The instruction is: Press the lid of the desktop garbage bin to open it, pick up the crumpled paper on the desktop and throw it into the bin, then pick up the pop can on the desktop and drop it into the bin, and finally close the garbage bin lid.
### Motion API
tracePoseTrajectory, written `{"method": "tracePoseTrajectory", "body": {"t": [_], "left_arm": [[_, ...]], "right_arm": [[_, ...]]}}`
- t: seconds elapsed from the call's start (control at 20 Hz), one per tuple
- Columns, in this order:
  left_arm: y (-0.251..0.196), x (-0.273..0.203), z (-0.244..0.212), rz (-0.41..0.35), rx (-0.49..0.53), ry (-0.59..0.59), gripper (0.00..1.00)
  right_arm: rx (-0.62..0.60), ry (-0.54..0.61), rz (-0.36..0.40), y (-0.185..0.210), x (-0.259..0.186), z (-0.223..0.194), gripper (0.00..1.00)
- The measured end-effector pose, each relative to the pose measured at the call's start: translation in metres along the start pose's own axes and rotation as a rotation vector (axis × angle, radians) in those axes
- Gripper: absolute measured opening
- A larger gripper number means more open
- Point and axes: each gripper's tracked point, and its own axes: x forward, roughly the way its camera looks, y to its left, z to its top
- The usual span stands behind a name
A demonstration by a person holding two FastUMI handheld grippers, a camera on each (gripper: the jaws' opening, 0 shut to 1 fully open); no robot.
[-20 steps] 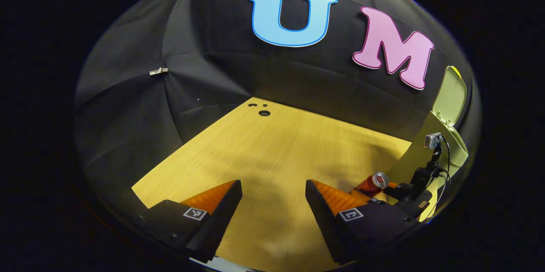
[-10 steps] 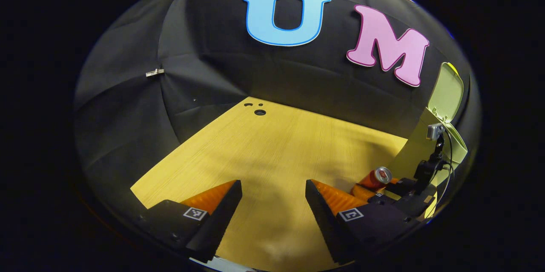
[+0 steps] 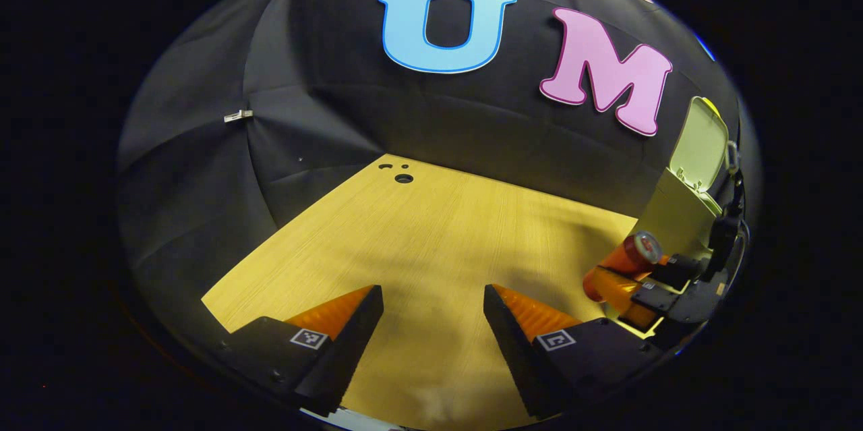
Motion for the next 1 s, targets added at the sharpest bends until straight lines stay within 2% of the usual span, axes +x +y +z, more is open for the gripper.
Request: {"method": "tracePoseTrajectory", "body": {"t": [0.25, 0.5, 0.65, 1.0], "left_arm": [[0.009, -0.003, -0.004, -0.006, 0.038, 0.001, 0.96], [0.019, -0.003, -0.01, -0.019, 0.055, 0.012, 0.96], [0.021, -0.002, -0.007, -0.035, 0.05, 0.007, 0.96], [0.021, 0.01, -0.007, -0.039, 0.035, 0.014, 0.96]], "right_arm": [[-0.045, -0.099, 0.009, 0.004, -0.037, 0.06, 0.83], [-0.048, -0.192, -0.029, -0.008, -0.074, 0.114, 0.82], [-0.027, -0.229, -0.072, -0.028, -0.091, 0.134, 0.82], [0.006, -0.288, -0.226, -0.097, -0.121, 0.162, 0.82]]}}
